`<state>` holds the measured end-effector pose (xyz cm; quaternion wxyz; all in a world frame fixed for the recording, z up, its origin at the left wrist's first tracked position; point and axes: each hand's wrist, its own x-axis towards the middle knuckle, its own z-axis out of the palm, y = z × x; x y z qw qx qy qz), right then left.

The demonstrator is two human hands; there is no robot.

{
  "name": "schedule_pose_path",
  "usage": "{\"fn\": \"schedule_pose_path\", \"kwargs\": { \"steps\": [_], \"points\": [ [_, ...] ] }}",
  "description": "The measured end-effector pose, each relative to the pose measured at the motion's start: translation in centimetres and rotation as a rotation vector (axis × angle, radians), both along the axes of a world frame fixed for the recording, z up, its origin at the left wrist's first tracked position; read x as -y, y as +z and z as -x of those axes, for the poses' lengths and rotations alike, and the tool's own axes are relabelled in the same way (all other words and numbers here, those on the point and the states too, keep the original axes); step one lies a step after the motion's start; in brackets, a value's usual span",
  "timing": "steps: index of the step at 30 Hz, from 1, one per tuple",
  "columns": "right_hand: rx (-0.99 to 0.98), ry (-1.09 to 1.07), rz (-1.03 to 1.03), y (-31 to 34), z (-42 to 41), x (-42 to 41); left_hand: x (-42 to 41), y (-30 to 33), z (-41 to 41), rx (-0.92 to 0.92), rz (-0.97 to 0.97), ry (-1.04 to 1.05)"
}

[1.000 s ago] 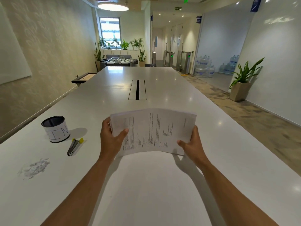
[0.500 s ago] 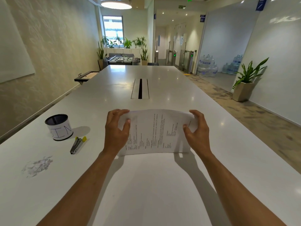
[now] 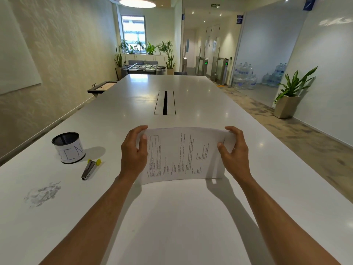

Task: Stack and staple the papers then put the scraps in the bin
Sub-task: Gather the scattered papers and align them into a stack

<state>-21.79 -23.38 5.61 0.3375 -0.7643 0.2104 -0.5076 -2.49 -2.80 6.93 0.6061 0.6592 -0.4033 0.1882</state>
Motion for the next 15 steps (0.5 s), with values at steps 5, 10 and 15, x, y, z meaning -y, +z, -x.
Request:
{"fn": "schedule_pose_path", "kwargs": {
  "steps": [5, 10, 15],
  "points": [
    [-0.001, 0.014, 0.01, -0.08, 0.06, 0.17, 0.21, -0.2, -0.08, -0.009, 0.06, 0.044],
    [-0.011, 0.012, 0.016, -0.09, 0.01, 0.37, 0.45, -0.48, -0.48, -0.027, 0.091, 0.047],
    [-0.014, 0.039, 0.001, 0.07, -0.06, 0.22, 0.54, -0.16, -0.35, -0.159, 0.142, -0.014]
  ]
}}
